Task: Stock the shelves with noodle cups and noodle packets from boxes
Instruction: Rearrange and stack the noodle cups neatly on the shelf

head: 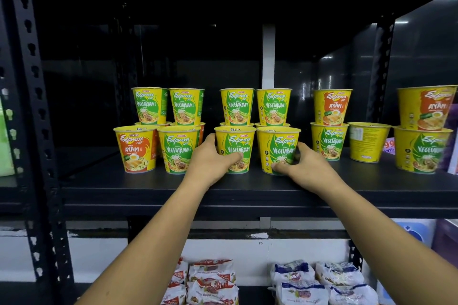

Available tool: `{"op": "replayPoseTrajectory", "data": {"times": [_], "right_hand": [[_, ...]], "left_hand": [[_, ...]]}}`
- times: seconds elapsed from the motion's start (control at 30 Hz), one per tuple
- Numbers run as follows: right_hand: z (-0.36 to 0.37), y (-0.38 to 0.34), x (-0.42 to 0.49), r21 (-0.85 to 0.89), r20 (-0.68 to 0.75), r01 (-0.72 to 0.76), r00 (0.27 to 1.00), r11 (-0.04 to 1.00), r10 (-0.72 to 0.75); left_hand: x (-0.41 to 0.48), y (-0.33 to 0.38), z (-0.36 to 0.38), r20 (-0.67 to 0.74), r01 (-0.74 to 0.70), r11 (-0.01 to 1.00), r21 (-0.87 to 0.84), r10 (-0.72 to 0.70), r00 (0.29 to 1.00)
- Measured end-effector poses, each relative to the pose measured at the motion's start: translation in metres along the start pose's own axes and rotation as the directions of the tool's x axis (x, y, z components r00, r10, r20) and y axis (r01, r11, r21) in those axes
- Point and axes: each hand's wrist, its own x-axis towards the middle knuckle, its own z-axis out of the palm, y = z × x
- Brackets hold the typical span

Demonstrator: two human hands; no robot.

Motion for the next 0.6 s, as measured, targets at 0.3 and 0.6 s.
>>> {"op": "replayPoseTrajectory", "data": {"times": [0.3, 0.6], "right_hand": [[-0.001, -0.001, -0.001, -0.022, 0.003, -0.006, 1.000, 1.000, 0.006], [-0.003, -0.006, -0.007, -0.016, -0.075, -0.010, 0.997, 1.000, 0.008]], "left_hand": [[-0.005, 0.003, -0.001, -0.071, 0.007, 0.998, 0.064, -0.002, 0.997], [-0.016, 0.006, -0.001, -0.290, -0.096, 0.988, 0.120, 0.128, 0.948]]}}
